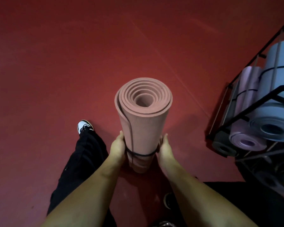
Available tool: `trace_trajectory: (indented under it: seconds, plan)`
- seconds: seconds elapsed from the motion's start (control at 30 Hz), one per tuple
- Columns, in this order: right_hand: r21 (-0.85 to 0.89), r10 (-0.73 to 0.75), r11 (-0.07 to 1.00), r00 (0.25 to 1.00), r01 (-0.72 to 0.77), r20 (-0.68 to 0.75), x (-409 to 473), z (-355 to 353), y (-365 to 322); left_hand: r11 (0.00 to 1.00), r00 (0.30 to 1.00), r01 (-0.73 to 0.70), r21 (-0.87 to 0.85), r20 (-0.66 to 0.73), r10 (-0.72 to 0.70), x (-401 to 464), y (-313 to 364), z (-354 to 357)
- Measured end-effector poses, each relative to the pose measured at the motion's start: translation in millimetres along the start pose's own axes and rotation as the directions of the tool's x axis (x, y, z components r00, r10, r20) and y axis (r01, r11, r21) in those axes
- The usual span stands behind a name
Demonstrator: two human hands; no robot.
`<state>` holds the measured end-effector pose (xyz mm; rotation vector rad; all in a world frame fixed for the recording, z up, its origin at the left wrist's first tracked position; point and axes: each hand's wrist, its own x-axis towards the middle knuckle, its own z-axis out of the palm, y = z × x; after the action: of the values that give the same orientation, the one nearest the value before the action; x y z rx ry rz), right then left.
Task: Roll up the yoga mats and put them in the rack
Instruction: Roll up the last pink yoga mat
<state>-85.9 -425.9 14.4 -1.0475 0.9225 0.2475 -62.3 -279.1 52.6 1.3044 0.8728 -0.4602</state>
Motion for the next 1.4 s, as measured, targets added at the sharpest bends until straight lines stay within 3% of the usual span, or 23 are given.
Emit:
trace_trajectory:
  seconds: [0.1, 0.23, 0.3, 0.43, 0.57, 0.63, 0.73, 0.8, 1.0, 1.27, 1.4]
  plan:
    - [-0.103, -0.031, 0.994, 0.997, 0.039, 0.072, 21, -26, 21, 0.996, 0.997, 0.031, -0.088, 0.070, -0.025, -2, -3, 2]
    - [-0.460, -0.021, 0.862, 0.921, 0.214, 0.389, 22, -36, 28, 0.997, 0.995, 0.025, -0.073, 0.103, -0.018, -1, -9, 7]
    - [-0.487, -0.063, 0.826, 0.904, 0.285, 0.422, 22, -29, 17, 1.000, 0.994, -0.005, -0.023, 0.107, 0.007, 3, -1, 10]
    - [-0.495, -0.240, 0.772, 0.904, 0.399, 0.354, 4, -10, -39, 0.985, 0.966, -0.171, -0.027, 0.193, 0.173, -2, 38, 20]
    - [-0.245, -0.450, 0.824, 0.852, 0.511, 0.267, -38, -5, -129, 0.868, 0.842, -0.495, 0.037, 0.267, 0.469, -23, 94, 17]
    - [-0.223, -0.453, 0.825, 0.843, 0.520, 0.289, -61, -16, -146, 0.819, 0.798, -0.556, 0.144, 0.367, 0.477, -45, 106, 19]
    - [-0.203, -0.290, 0.899, 0.874, 0.389, 0.390, -93, -30, -136, 0.888, 0.791, -0.448, 0.103, 0.508, 0.340, -85, 100, 40]
    - [-0.149, -0.267, 0.929, 0.894, 0.338, 0.361, -115, -37, -139, 0.913, 0.794, -0.401, 0.080, 0.528, 0.302, -110, 97, 56]
    - [-0.070, -0.346, 0.924, 0.900, 0.375, 0.264, -170, -85, -186, 0.922, 0.782, -0.374, 0.101, 0.568, 0.255, -169, 101, 107]
    - [0.004, -0.477, 0.876, 0.864, 0.483, 0.159, -211, -154, -278, 0.836, 0.629, -0.516, 0.187, 0.745, 0.222, -263, 112, 192]
    - [0.030, -0.478, 0.878, 0.872, 0.478, 0.104, -216, -199, -318, 0.837, 0.609, -0.530, 0.139, 0.749, 0.261, -285, 123, 257]
